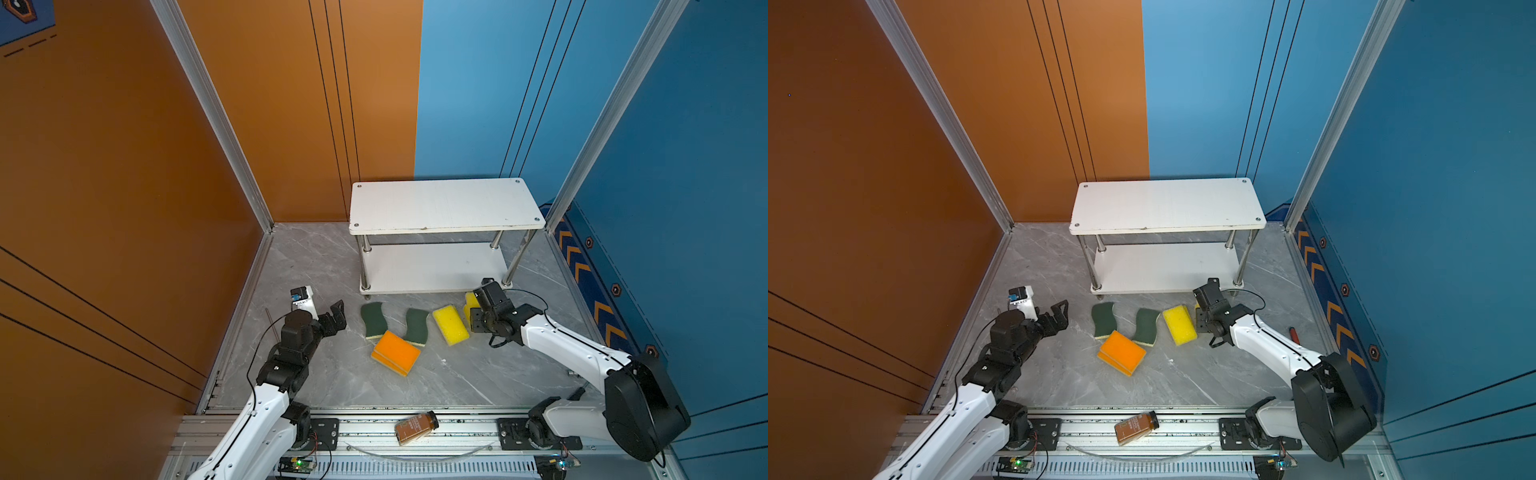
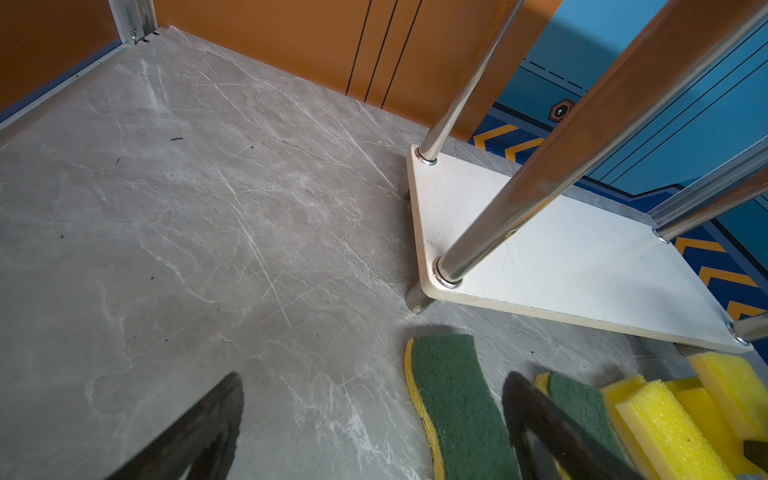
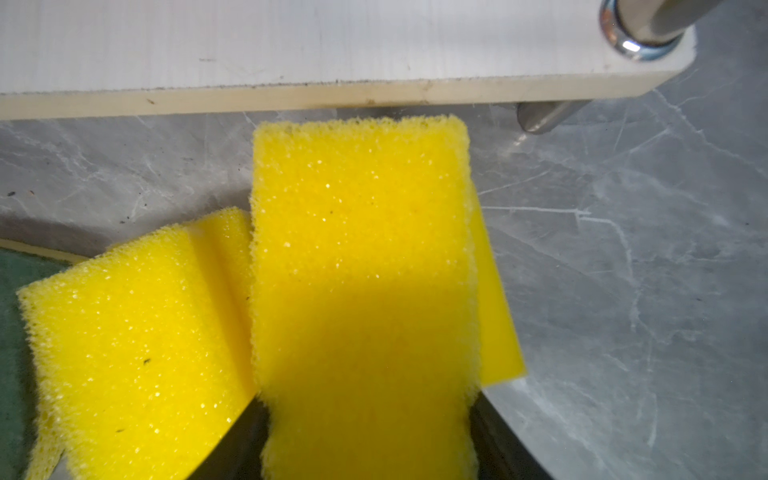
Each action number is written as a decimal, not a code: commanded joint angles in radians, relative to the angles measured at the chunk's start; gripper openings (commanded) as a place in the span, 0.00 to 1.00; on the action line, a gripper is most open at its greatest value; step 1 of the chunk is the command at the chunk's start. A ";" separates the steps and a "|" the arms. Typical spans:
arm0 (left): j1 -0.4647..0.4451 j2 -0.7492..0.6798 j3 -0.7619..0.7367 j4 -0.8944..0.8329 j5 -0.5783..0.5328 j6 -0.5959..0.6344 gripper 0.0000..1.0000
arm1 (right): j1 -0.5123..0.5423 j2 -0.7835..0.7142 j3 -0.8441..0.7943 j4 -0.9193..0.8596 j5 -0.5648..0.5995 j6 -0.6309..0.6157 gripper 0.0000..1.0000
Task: Place and organize the cleaning sponges onto the shelf
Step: 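Lift the yellow sponge with the right gripper toward the lower shelf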
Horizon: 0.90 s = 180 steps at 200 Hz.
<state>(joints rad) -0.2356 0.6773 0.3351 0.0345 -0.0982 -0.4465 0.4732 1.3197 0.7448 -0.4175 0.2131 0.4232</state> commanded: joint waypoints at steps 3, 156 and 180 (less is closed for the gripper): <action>0.010 0.002 -0.008 0.010 0.025 -0.007 0.98 | 0.003 -0.031 -0.015 0.003 0.025 -0.003 0.56; 0.016 0.008 -0.015 0.016 0.044 -0.012 0.98 | -0.091 -0.164 0.009 0.069 -0.061 -0.087 0.55; 0.017 0.006 -0.017 0.017 0.044 -0.012 0.98 | -0.127 -0.135 0.041 0.075 -0.084 -0.120 0.55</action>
<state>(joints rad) -0.2291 0.6857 0.3294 0.0383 -0.0746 -0.4469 0.3744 1.1564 0.7349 -0.3714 0.1638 0.3553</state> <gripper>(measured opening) 0.978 0.550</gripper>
